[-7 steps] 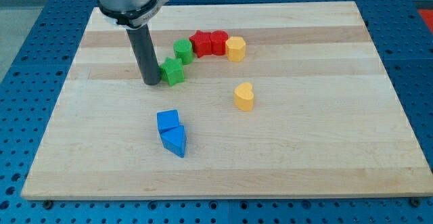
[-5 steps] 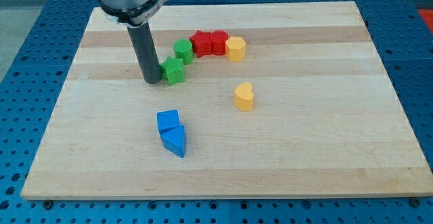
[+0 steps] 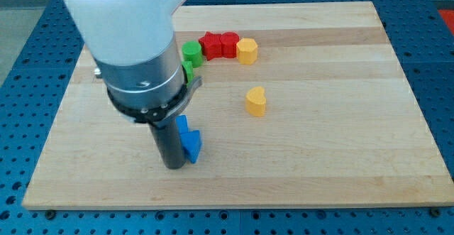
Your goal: Move the blue cube to the bottom of the green star
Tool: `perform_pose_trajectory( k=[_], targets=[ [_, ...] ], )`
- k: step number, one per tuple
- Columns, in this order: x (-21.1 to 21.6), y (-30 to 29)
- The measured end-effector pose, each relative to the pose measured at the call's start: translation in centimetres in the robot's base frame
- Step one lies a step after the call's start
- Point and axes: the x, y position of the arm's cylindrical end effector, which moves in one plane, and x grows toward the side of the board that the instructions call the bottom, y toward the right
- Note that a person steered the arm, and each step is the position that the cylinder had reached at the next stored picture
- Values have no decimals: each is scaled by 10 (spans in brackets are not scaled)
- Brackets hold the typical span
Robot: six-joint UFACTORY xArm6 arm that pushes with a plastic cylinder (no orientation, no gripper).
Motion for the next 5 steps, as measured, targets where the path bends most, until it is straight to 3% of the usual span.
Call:
perform_pose_trajectory(
  k=[2,5],
  targets=[
    [-38,4],
    [10,-33]
  ],
)
